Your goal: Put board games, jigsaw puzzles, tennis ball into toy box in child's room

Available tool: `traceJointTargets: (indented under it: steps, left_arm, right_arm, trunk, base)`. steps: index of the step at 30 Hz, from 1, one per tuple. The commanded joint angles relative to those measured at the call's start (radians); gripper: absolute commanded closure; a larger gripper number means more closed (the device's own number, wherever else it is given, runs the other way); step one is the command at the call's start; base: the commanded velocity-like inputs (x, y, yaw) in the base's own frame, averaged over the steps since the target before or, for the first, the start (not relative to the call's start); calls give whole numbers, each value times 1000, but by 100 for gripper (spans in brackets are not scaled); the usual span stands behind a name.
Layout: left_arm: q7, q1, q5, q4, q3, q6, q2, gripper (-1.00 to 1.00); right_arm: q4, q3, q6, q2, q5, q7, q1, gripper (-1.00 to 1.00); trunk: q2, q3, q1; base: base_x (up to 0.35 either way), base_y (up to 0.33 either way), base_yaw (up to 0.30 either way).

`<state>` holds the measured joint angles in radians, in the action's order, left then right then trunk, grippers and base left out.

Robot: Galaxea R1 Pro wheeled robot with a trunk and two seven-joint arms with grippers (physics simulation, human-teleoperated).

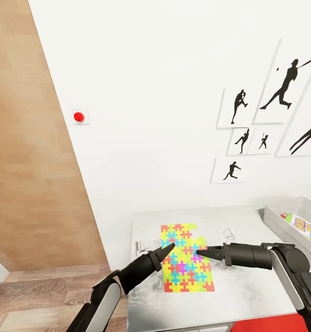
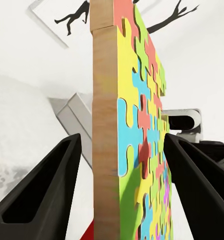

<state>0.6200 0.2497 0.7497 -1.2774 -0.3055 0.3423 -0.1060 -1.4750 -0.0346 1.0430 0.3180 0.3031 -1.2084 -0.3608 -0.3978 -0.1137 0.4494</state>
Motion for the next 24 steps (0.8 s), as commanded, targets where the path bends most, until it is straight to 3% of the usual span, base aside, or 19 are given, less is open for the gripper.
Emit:
traceJointTargets:
  steps: [1,24]
  left_arm:
    - [0,2,10,0,0,9,0,100]
    - [-1,8,10,1,0,9,-1,100]
  right_arm:
    - [1,1,4,0,0,-3,-1,-100]
    - [4,7,4,-2,1,-5,-3,-100]
  trunk:
    - [-2,-2,1]
    - [-2,-2,1]
  base:
    - [0,0,0]
    - [0,0,0]
